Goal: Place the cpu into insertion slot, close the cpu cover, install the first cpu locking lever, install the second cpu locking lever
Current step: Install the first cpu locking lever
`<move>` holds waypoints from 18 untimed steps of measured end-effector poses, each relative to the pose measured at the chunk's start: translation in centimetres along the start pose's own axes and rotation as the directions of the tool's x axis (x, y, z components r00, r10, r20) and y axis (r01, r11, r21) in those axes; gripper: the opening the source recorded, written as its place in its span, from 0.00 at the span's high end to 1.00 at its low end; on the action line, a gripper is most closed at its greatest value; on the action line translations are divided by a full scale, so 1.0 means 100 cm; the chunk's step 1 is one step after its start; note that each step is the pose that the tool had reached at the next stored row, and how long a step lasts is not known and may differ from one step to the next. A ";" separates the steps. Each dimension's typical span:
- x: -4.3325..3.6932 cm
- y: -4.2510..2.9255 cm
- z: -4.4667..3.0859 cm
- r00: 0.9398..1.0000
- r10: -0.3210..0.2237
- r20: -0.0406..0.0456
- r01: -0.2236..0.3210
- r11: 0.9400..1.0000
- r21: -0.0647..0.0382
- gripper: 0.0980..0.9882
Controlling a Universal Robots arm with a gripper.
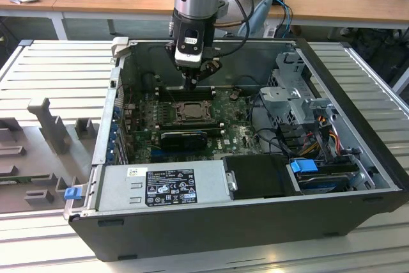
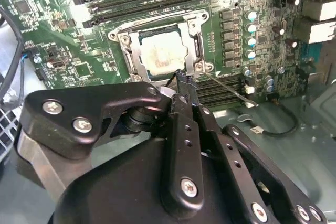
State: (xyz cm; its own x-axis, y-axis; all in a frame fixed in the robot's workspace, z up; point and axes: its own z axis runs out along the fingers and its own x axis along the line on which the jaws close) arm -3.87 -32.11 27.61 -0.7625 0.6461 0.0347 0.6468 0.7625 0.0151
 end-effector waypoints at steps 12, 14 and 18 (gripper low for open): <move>0.0000 0.0000 0.0000 0.985 -0.171 -0.003 0.171 0.985 0.006 0.99; 0.0000 0.0000 0.0000 0.978 -0.208 -0.004 0.208 0.978 0.007 0.99; 0.0000 0.0000 0.0000 0.959 -0.285 -0.005 0.285 0.958 0.009 0.99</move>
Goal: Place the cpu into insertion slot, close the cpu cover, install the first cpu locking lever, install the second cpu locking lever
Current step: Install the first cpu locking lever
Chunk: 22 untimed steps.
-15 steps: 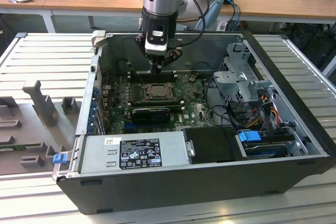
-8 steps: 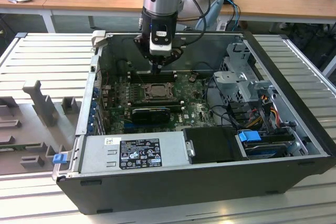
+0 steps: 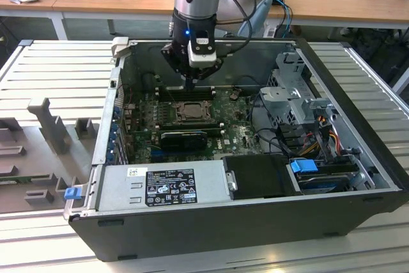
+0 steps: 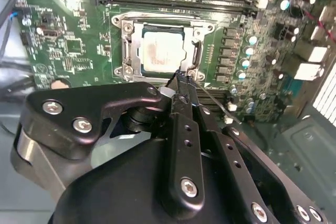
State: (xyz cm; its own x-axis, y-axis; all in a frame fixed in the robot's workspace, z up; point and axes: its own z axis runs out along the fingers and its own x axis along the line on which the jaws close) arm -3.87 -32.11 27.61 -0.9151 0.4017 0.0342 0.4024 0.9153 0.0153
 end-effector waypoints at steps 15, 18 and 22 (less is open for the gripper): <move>0.0000 0.0000 0.0003 0.960 -0.278 -0.004 0.279 0.960 0.008 0.99; 0.0000 0.0001 0.0006 0.936 -0.353 -0.006 0.353 0.936 0.010 0.99; -0.0001 0.0000 0.0015 0.905 -0.424 -0.004 0.424 0.905 0.013 0.99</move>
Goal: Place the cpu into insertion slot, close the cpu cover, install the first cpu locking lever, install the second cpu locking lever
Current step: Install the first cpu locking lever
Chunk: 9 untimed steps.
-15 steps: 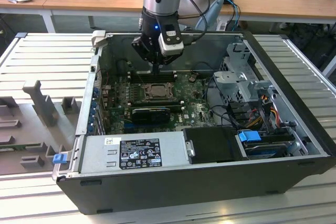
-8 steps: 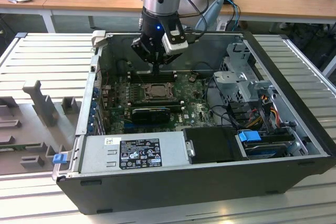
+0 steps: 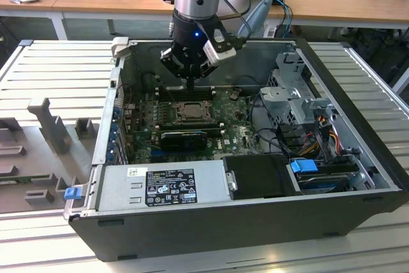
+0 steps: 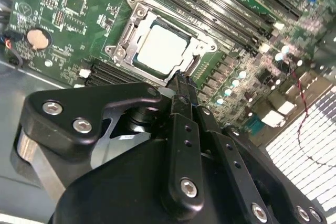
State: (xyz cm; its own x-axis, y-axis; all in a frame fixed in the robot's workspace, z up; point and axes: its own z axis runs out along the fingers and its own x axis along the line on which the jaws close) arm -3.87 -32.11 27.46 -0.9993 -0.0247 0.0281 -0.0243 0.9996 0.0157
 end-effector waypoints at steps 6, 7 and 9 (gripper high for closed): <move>0.0005 -0.0004 0.0004 0.999 -0.036 0.016 0.036 0.999 -0.031 0.99; 0.0007 -0.0006 0.0004 0.999 -0.037 0.022 0.038 0.999 -0.035 0.99; 0.0014 -0.0006 0.0004 0.999 -0.041 0.034 0.042 0.998 -0.040 0.99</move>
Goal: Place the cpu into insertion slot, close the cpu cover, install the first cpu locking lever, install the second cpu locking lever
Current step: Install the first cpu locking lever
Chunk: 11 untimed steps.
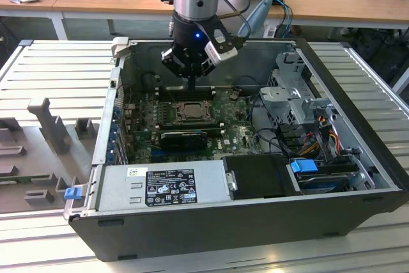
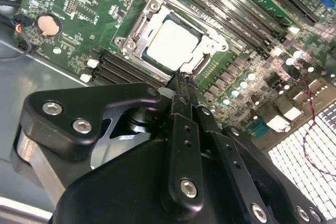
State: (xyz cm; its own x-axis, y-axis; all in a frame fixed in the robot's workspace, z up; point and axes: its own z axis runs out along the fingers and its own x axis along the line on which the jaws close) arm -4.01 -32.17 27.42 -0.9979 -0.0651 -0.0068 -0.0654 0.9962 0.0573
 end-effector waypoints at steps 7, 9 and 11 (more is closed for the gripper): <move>0.0130 0.0002 0.0000 1.000 -0.007 0.010 0.007 1.000 -0.017 0.99; 0.0185 0.0005 0.0000 1.000 -0.007 0.011 0.007 1.000 -0.018 0.99; 0.0240 0.0009 0.0001 1.000 -0.008 0.012 0.008 1.000 -0.018 0.99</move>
State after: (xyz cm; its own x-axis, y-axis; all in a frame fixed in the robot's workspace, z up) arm -6.41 -32.24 27.41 -0.9972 -0.0723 -0.0192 -0.0736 0.9944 0.0756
